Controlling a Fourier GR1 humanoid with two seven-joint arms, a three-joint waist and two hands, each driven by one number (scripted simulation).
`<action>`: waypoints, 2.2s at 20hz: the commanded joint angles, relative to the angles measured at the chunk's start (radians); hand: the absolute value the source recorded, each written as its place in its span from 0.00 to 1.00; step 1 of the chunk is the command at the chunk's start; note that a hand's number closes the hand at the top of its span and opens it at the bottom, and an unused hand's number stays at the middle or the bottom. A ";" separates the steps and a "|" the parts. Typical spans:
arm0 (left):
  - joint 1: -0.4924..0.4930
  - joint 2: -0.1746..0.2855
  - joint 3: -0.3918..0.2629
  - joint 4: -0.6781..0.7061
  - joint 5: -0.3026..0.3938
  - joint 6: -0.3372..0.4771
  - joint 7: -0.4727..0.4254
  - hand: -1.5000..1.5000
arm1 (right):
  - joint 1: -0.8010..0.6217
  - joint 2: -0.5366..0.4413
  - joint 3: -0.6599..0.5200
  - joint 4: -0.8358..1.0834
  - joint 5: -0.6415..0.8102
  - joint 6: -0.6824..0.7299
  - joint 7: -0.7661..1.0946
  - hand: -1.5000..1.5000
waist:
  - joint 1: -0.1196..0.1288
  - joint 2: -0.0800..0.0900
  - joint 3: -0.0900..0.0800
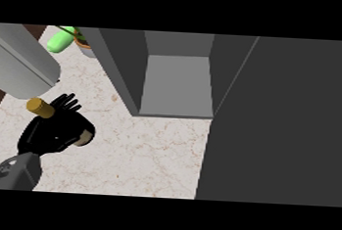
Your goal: Pick up the wine, place it into the cabinet and close the cabinet
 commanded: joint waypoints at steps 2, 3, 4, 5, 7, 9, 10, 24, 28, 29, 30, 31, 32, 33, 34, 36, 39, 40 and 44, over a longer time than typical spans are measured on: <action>0.024 -0.018 -0.036 0.037 -0.006 -0.152 -0.084 1.00 | -0.038 -0.013 -0.042 -0.107 -0.037 -0.024 0.086 0.00 | 0.001 0.001 -0.001; -0.027 -0.007 -0.030 0.050 0.003 -0.146 -0.043 1.00 | 0.109 -0.003 0.000 -0.089 -0.027 0.031 -0.051 0.00 | -0.006 0.001 0.000; 0.030 -0.034 -0.061 -0.024 -0.026 -0.106 -0.089 1.00 | 0.071 -0.013 -0.012 -0.162 -0.040 0.005 0.044 0.00 | 0.003 -0.003 0.000; 0.032 -0.013 -0.073 -0.039 -0.033 -0.128 -0.095 1.00 | 0.116 -0.012 -0.032 -0.111 -0.052 0.030 -0.036 0.00 | 0.003 -0.002 0.001; -0.039 -0.028 -0.078 -0.005 -0.044 -0.069 -0.073 1.00 | 0.123 0.009 0.016 -0.096 -0.002 0.029 -0.072 0.00 | 0.000 0.000 0.000; 0.013 -0.001 -0.130 -0.029 -0.125 -0.057 -0.199 1.00 | 0.031 -0.014 -0.020 -0.118 -0.041 0.007 0.041 0.00 | -0.002 0.001 -0.001; 0.032 -0.007 -0.155 -0.083 -0.152 -0.004 -0.204 1.00 | 0.042 0.001 -0.012 -0.087 -0.014 0.001 0.003 0.00 | 0.005 -0.001 0.000; 0.229 -0.146 -0.119 -0.457 -0.065 0.319 -0.136 1.00 | -0.014 -0.057 -0.152 -0.129 -0.149 0.023 0.092 0.00 | 0.017 -0.004 0.001; 0.262 -0.125 -0.096 -0.633 -0.012 0.317 -0.070 1.00 | 0.067 -0.009 -0.051 -0.086 -0.052 0.032 -0.006 0.00 | 0.016 -0.003 0.001; 0.273 -0.158 -0.118 -0.687 0.026 0.283 -0.015 1.00 | 0.119 -0.024 -0.116 -0.059 -0.117 0.074 -0.079 0.00 | 0.016 -0.004 0.002; 0.293 -0.187 -0.150 -0.748 0.030 0.286 0.033 1.00 | 0.050 0.006 -0.035 -0.054 -0.029 0.029 -0.031 0.00 | 0.020 -0.005 0.002; 0.311 -0.158 -0.133 -0.793 0.057 0.262 0.054 1.00 | 0.060 0.004 -0.043 -0.108 -0.059 0.020 0.019 0.00 | 0.019 -0.005 0.002; 0.342 -0.173 -0.156 -0.870 0.062 0.268 0.099 1.00 | 0.061 -0.020 -0.077 -0.137 -0.079 0.030 0.040 0.00 | 0.020 -0.007 0.002; 0.342 -0.181 -0.155 -0.907 0.081 0.280 0.134 1.00 | 0.064 -0.023 -0.093 -0.115 -0.102 0.042 0.027 0.00 | 0.019 -0.005 0.002; 0.390 -0.237 -0.208 -0.965 0.065 0.301 0.152 1.00 | 0.048 0.008 -0.026 -0.092 -0.012 0.011 0.026 0.00 | 0.021 -0.006 0.001; 0.287 -0.240 -0.234 -0.930 0.048 0.331 0.217 1.00 | 0.113 0.028 0.006 -0.064 -0.014 0.042 -0.067 0.00 | 0.010 -0.003 0.002; 0.363 -0.257 -0.273 -1.189 0.076 0.384 0.384 1.00 | -0.025 0.009 -0.059 -0.007 -0.031 0.012 -0.003 0.00 | 0.022 -0.004 0.002; 0.342 -0.232 -0.256 -1.164 0.086 0.368 0.391 1.00 | 0.080 0.035 -0.001 -0.075 0.002 0.015 -0.039 0.00 | 0.014 -0.004 0.001; 0.280 -0.307 -0.357 -1.210 -0.017 0.481 0.471 1.00 | 0.068 -0.012 -0.094 -0.098 -0.111 0.049 0.008 0.00 | 0.008 -0.003 0.002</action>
